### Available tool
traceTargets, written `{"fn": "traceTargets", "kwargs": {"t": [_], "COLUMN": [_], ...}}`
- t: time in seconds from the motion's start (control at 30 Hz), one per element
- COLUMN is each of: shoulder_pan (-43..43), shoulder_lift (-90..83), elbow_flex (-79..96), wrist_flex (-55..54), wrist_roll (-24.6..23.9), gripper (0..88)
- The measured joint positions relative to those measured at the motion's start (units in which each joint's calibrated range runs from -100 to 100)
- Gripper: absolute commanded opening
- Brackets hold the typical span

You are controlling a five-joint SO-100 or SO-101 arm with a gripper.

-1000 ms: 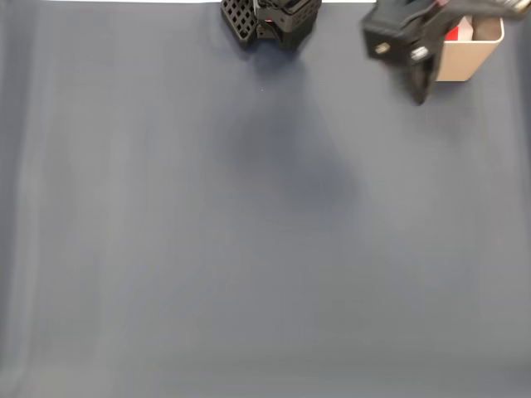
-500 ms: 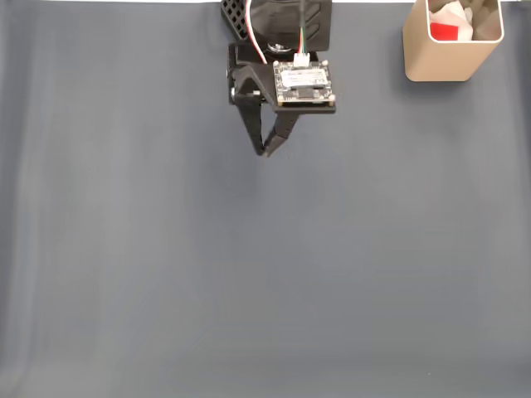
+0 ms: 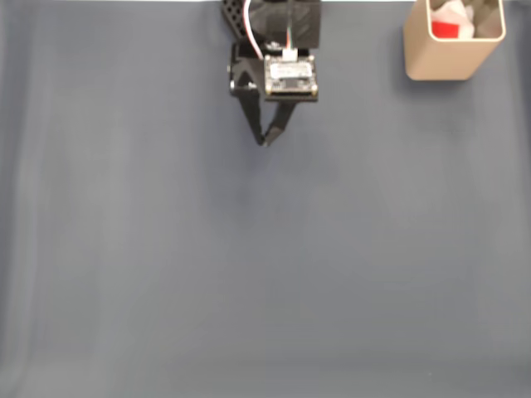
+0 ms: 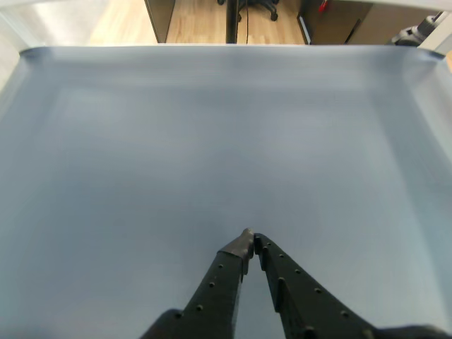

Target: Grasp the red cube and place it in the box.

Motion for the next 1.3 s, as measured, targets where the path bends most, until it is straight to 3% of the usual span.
{"fn": "traceTargets", "kwargs": {"t": [0.37,0.63,1.3], "shoulder_pan": [-0.75,-5.11,-4.21], "shoulder_lift": [-8.92,-10.16,-10.88], "elbow_flex": [13.39,14.30,14.30], "wrist_flex": [-0.73,6.50,23.56], "wrist_roll": [0.00,-1.37,-1.71], "gripper": [0.2,0.1,0.7]}}
